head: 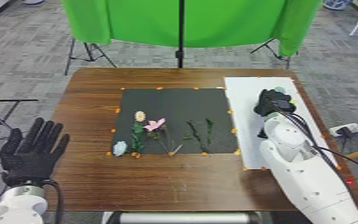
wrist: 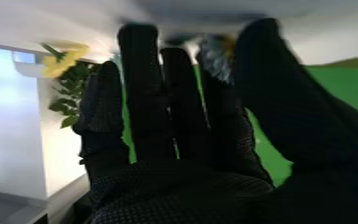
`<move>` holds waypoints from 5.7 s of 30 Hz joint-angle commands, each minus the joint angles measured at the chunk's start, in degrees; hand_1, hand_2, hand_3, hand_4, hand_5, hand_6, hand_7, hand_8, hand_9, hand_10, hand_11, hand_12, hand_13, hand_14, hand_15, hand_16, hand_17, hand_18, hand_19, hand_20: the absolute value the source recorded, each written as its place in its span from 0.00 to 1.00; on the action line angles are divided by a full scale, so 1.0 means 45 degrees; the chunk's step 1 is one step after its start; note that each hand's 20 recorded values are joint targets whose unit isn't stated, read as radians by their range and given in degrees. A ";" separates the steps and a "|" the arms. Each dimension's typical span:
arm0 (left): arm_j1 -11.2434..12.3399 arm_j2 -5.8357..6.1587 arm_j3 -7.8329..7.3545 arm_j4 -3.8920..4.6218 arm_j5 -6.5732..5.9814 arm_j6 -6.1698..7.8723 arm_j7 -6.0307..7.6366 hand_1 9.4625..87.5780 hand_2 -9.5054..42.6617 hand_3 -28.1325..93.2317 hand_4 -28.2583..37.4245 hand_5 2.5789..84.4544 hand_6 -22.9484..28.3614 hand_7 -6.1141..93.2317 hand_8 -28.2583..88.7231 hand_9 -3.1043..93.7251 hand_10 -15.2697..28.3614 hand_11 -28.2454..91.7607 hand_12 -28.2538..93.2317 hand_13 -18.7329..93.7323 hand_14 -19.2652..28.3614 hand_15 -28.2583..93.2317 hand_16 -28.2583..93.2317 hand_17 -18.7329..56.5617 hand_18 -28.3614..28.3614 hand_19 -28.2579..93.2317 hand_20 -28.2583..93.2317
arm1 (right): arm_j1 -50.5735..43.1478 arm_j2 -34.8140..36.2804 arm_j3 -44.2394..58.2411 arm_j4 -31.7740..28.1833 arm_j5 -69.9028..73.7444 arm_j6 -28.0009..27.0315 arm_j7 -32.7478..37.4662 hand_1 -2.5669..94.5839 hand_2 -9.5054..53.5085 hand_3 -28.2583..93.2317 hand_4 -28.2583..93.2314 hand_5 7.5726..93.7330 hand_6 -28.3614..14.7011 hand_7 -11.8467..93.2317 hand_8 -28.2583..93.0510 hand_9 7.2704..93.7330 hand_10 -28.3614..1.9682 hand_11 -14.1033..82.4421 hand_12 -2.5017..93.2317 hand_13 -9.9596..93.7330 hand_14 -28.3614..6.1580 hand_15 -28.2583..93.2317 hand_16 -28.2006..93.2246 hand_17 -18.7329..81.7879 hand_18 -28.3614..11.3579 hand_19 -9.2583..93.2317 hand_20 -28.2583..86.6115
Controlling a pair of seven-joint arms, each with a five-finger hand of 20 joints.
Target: Arrange flowers
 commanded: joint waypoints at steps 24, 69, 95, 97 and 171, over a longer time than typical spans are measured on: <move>-0.0141 0.0090 0.0400 0.0134 0.0009 0.0035 -0.0413 0.22 0.41 0.87 0.00 0.52 0.63 0.21 0.14 0.44 0.67 0.41 0.31 0.44 0.68 0.42 0.20 0.17 0.74 0.50 0.33 | -0.0593 -0.0631 -0.4230 -0.4458 -0.0321 -0.0344 -0.3289 0.64 0.00 0.79 0.00 0.79 0.65 0.34 0.23 0.87 0.53 0.25 0.45 0.70 0.51 0.66 0.55 0.47 0.17 0.88 0.64; 0.0063 0.0025 0.0098 -0.0058 -0.0160 -0.0102 -0.0440 0.22 0.41 0.86 0.00 0.51 0.63 0.20 0.15 0.44 0.67 0.41 0.31 0.44 0.68 0.42 0.20 0.17 0.74 0.50 0.33 | 0.0075 0.1744 0.1939 -0.1133 0.1331 -0.0490 -0.0524 0.57 0.00 0.91 0.00 0.49 0.65 0.26 0.13 0.43 0.55 0.24 0.15 0.44 0.41 0.37 0.39 0.32 0.26 0.64 0.45; -0.0234 -0.0071 0.0362 0.0056 0.0370 -0.0007 -0.0802 0.22 0.42 0.86 0.00 0.51 0.63 0.20 0.15 0.43 0.68 0.41 0.31 0.44 0.68 0.42 0.20 0.17 0.74 0.50 0.33 | 0.0805 0.1014 0.0838 0.1871 0.0550 -0.0352 0.0173 0.69 0.00 0.78 0.00 0.78 0.70 0.39 0.22 0.86 0.64 0.22 0.40 0.79 0.70 0.44 0.59 0.47 0.22 0.81 0.61; -0.0203 -0.0092 0.0336 0.0026 0.0369 -0.0032 -0.0765 0.22 0.42 0.86 0.00 0.51 0.63 0.20 0.15 0.43 0.68 0.41 0.31 0.44 0.68 0.42 0.20 0.17 0.74 0.50 0.33 | 0.0645 0.1224 0.0758 0.1262 0.0885 -0.0003 0.0156 0.70 0.00 0.78 0.00 0.79 0.71 0.41 0.23 0.89 0.65 0.23 0.44 0.81 0.70 0.46 0.61 0.48 0.21 0.82 0.62; -0.0373 -0.0122 0.0572 0.0302 0.2368 -0.0668 -0.1104 0.22 0.43 0.86 0.00 0.50 0.62 0.19 0.15 0.42 0.67 0.40 0.31 0.43 0.68 0.41 0.20 0.16 0.74 0.50 0.33 | 0.3327 0.1044 -0.0189 0.1592 0.3462 -0.2390 -0.0635 0.35 0.00 0.90 0.00 0.30 0.58 0.20 0.16 0.27 0.40 0.18 0.17 0.34 0.31 0.31 0.41 0.29 0.24 0.57 0.45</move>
